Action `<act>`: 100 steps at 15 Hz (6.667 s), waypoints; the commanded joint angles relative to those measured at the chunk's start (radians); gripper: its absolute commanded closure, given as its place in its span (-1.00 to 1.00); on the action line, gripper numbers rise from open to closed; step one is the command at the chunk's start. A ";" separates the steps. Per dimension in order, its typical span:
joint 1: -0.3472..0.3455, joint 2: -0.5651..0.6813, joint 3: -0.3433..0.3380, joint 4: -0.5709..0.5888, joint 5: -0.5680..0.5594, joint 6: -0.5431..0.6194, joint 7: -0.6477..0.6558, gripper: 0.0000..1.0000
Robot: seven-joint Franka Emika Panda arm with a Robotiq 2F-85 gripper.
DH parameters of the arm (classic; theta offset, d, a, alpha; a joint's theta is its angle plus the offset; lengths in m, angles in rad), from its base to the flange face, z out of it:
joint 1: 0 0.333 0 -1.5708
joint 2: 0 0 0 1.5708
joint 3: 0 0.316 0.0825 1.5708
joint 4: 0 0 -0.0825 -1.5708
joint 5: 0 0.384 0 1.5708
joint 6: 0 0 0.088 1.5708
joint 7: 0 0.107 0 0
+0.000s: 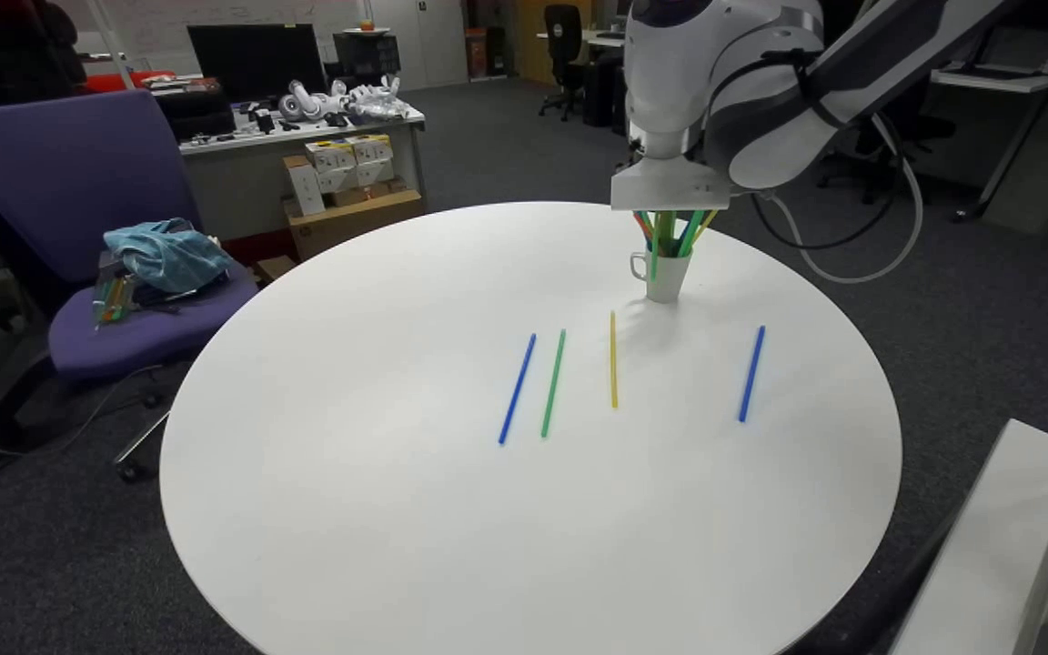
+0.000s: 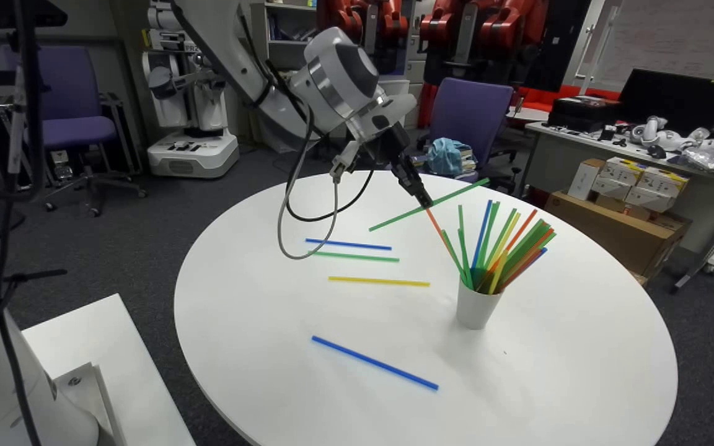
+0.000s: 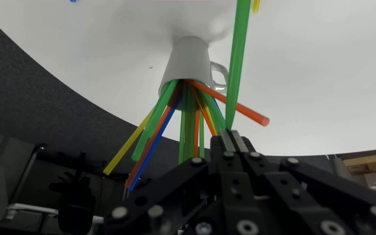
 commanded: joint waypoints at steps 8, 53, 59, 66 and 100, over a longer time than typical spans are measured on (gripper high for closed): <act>-0.187 -0.036 0.186 0.118 -0.491 -0.287 0.411 1.00; -0.206 0.452 0.320 0.414 -0.817 -0.933 0.800 0.31; -0.210 0.441 0.326 0.407 -0.812 -0.918 0.784 -0.57; -0.293 0.299 0.402 0.361 -0.674 -0.595 0.618 -1.00; -0.188 0.149 0.317 0.178 0.767 -0.711 -0.305 -1.00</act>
